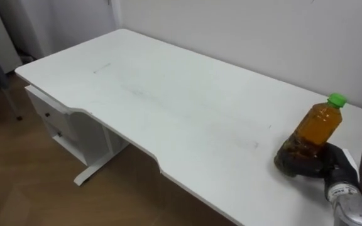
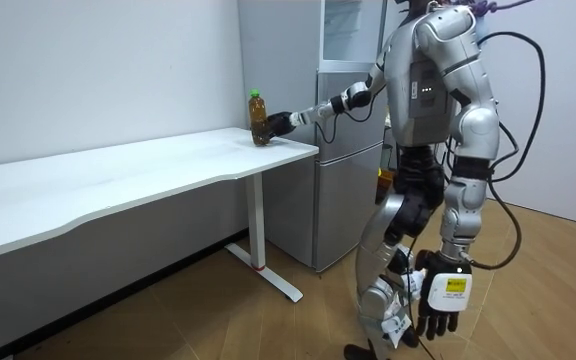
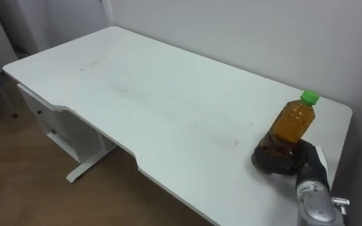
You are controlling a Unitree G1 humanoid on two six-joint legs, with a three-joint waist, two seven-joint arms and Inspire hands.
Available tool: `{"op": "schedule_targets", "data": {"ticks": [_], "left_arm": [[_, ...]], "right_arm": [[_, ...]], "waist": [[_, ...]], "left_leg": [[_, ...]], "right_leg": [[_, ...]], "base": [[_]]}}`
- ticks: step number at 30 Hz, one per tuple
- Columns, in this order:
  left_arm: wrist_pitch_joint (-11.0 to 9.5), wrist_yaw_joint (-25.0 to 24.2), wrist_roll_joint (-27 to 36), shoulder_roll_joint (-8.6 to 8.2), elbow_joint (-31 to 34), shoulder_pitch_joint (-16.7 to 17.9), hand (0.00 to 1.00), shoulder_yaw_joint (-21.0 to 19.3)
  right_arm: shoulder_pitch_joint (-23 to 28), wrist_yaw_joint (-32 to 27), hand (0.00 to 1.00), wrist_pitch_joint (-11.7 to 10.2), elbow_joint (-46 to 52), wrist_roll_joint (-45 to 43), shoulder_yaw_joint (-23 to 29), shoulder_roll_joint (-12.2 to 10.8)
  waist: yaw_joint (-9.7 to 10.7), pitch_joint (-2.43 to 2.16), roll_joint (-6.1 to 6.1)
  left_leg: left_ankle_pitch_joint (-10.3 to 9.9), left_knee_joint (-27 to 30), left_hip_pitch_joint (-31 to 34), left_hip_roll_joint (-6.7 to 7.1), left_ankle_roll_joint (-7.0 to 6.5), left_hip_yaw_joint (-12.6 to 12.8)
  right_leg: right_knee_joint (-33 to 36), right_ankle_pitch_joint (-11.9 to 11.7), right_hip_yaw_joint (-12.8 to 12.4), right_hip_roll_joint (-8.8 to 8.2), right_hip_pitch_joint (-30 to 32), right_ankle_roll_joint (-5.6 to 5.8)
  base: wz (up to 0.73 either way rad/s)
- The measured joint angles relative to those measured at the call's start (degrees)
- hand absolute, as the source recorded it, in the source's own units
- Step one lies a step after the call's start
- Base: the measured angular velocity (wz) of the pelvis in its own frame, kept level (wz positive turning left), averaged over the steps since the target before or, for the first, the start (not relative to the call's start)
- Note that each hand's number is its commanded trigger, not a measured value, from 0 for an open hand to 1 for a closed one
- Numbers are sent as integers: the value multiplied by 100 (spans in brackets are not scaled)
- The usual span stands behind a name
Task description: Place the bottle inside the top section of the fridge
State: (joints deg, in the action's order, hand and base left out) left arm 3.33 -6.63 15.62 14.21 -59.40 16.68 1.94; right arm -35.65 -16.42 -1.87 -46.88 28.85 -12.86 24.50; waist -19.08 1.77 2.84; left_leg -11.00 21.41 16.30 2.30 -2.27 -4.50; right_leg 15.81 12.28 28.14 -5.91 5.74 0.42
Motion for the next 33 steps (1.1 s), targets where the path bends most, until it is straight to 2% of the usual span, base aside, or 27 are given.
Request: {"op": "schedule_targets", "data": {"ticks": [2, 6, 10, 12, 16, 18, 21, 26, 28, 31, 33], "left_arm": [[-9, 29, -1, 0, 14, 8, 0, -5], [-93, 98, -17, -34, 34, 81, 0, -187], [-94, 241, -63, -89, 157, 173, 0, -208], [-94, 277, -68, -150, 175, 242, 0, -363], [-87, 387, -192, -236, 179, 356, 0, -501], [-86, 389, -375, -302, 142, 391, 0, -635], [-87, 380, -554, -416, 7, 429, 0, -870], [-103, 365, -848, -463, -32, 413, 0, -1003], [-125, 364, -854, -462, -39, 410, 0, -1090], [-121, 365, -904, -461, -44, 416, 0, -1121], [-122, 349, -903, -469, -40, 409, 0, -1118]], "right_arm": [[17, -10, 100, 33, 133, 134, -30, 0], [511, -48, 100, 61, 1167, 98, -3, 3], [823, 1, 100, 63, 1990, 36, -5, 3], [1029, -12, 100, 76, 2398, -29, -2, -3], [1369, -12, 100, 91, 3036, -245, 6, -8], [1653, -6, 100, 122, 3561, -262, 67, -1], [1920, 178, 100, 127, 4230, -359, 107, -1], [1966, 463, 100, 136, 4579, -690, 255, -1], [2064, 520, 100, 140, 4797, -830, 334, 0], [2223, 758, 100, 140, 5117, -1020, 372, 6], [2403, 975, 100, 140, 5334, -1145, 403, 6]], "waist": [[31, -3, -5], [146, -12, -42], [199, -64, -136], [272, -83, -199], [358, -103, -219], [460, -134, -200], [552, -141, -204], [665, -162, -159], [699, -174, -122], [855, -187, -67], [926, -183, -52]], "left_leg": [[0, -4, -25, -12, 0, 40], [-1, -80, -203, -11, 0, 54], [0, -182, -323, -33, 0, 160], [0, -273, -506, -36, 2, 209], [25, -501, -914, -33, 13, 263], [29, -623, -1129, -35, 20, 304], [30, -719, -1320, -63, 21, 422], [36, -816, -1505, -91, 29, 622], [36, -842, -1543, -93, 29, 642], [33, -869, -1644, -110, 29, 708], [29, -876, -1709, -119, 28, 750]], "right_leg": [[-8, 0, -10, -8, -17, 2], [-38, 2, -44, -2, -168, 6], [-107, -5, -145, 4, -223, 19], [-138, -8, -159, 3, -368, 24], [-238, -10, -134, 6, -699, 32], [-338, -15, -221, 56, -879, 44], [-341, -15, -383, 74, -973, 44], [-339, -15, -614, 83, -1002, 44], [-329, -15, -631, 81, -1012, 45], [-329, -15, -675, 90, -1080, 45], [-329, -16, -691, 95, -1139, 45]], "base": [[-6], [0], [-14], [-6], [-6], [-6], [-22], [-23], [-15], [-8], [-5]]}}
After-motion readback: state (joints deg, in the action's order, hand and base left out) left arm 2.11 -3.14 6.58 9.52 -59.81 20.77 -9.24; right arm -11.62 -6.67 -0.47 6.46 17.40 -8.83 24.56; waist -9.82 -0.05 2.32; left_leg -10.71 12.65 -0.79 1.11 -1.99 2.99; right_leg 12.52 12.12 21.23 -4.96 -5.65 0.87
